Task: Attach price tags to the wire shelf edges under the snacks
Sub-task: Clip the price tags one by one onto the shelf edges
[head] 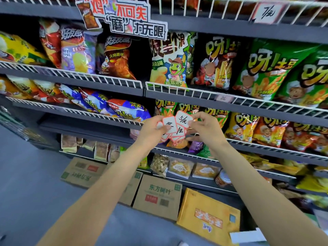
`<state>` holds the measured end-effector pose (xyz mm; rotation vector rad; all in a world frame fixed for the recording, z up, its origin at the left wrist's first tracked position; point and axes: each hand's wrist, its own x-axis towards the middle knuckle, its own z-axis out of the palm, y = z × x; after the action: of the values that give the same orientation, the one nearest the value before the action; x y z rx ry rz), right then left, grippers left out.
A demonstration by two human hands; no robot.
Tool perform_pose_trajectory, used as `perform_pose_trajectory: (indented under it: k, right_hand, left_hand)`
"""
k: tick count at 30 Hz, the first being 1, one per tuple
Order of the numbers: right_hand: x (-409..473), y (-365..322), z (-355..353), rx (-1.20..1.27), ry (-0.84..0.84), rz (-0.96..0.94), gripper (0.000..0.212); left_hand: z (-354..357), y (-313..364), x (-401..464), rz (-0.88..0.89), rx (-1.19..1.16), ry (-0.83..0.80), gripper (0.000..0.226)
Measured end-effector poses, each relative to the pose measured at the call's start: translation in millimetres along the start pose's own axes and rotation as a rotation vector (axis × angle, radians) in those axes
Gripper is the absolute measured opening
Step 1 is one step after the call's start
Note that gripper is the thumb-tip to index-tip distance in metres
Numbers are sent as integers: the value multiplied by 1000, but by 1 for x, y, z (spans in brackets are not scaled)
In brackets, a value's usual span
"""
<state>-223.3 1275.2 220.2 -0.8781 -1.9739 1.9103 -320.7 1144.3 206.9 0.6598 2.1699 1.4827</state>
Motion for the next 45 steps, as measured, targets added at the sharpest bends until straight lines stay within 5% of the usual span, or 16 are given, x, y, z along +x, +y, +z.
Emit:
perform_pose_trajectory:
  k: [8, 15, 21, 34, 45]
  right_hand:
    - [23, 18, -42, -162, -78, -132, 32]
    - [42, 31, -59, -137, -43, -110, 29]
    - [56, 61, -48, -391, -32, -217, 23]
    - [103, 146, -70, -323, 126, -47, 19]
    - [130, 207, -105, -370, 198, 72, 8]
  left_hand:
    - [45, -3, 18, -69, -107, 5, 16]
    - [64, -16, 30, -191, -354, -42, 27]
    - [84, -30, 46, -129, -147, 44, 23]
    - [140, -97, 87, -253, -177, -59, 13]
    - [193, -147, 126, -132, 118, -101, 19]
